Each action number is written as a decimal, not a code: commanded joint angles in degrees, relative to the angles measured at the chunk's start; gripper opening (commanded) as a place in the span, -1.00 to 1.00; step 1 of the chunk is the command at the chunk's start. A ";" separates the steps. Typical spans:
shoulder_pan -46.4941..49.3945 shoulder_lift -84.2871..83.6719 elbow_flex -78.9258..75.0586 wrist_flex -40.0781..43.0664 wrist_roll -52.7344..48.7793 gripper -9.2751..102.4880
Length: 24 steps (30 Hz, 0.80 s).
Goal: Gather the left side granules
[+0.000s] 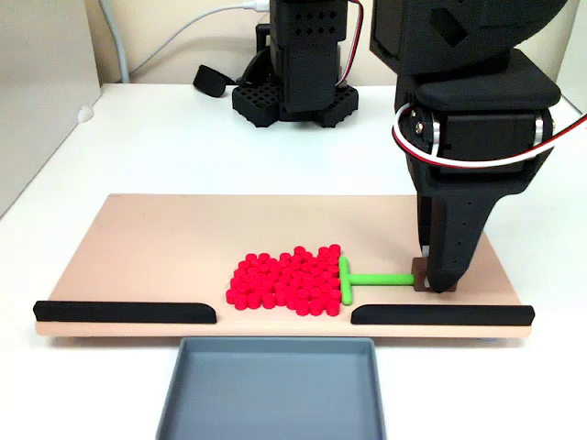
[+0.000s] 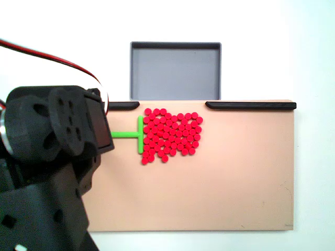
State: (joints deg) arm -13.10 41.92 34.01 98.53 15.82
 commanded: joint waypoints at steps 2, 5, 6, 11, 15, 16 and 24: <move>0.62 1.23 -0.70 0.18 -0.44 -0.84; 0.53 1.41 -0.70 0.18 -0.35 -0.84; 0.44 1.49 -0.70 0.18 -0.35 -0.84; 0.00 2.11 -0.70 0.44 -0.26 -0.84; -0.70 2.55 -0.70 0.44 0.00 -0.84; -0.97 2.64 -0.70 0.44 0.09 -0.84; -3.25 4.04 -0.70 0.44 1.41 -0.84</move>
State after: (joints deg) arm -15.29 42.19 34.01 98.70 16.88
